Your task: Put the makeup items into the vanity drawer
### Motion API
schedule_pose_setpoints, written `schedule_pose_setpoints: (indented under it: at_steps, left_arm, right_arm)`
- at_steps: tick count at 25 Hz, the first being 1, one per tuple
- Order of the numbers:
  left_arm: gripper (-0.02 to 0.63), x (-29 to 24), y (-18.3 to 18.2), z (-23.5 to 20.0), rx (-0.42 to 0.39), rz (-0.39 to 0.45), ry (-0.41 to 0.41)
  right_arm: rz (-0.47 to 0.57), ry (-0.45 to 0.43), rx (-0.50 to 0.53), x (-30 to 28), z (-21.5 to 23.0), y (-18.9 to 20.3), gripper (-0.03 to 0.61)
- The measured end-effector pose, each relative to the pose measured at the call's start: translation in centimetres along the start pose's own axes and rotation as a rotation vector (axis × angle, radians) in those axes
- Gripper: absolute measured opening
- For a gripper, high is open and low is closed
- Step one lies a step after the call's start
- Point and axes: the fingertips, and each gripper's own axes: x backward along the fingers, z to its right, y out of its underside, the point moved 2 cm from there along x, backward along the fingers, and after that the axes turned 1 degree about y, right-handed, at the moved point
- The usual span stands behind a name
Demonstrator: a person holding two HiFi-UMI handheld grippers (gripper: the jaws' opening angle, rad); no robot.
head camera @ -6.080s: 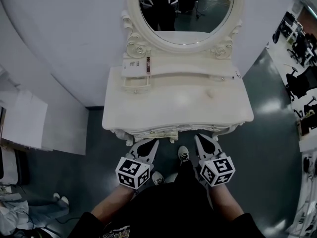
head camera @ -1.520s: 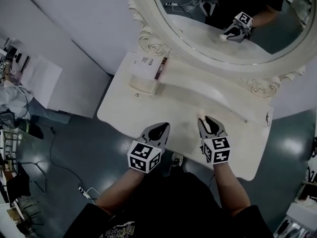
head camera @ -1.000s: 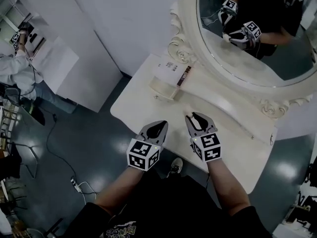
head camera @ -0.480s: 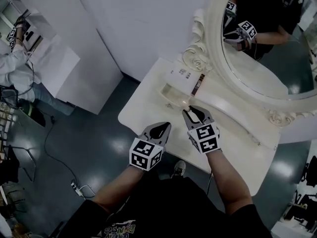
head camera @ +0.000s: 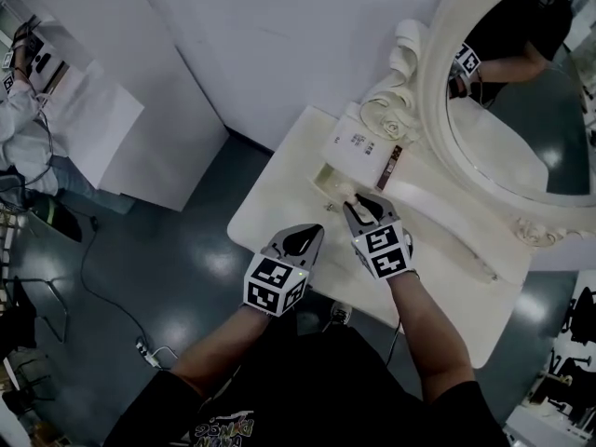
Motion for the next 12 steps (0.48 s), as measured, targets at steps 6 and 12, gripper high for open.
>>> schedule_pose_setpoints:
  at_steps: [6, 12]
  left_arm:
    - [0.008, -1.0, 0.1, -1.5, 0.019, -0.015, 0.017]
    - [0.008, -1.5, 0.3, -2.6, 0.026, -0.024, 0.025]
  right_arm:
    - [-0.047, -0.019, 0.029, -2.2, -0.1, 0.2, 0.123]
    - [-0.06, -0.019, 0.015, -3.4, 0.1, 0.1, 0.133]
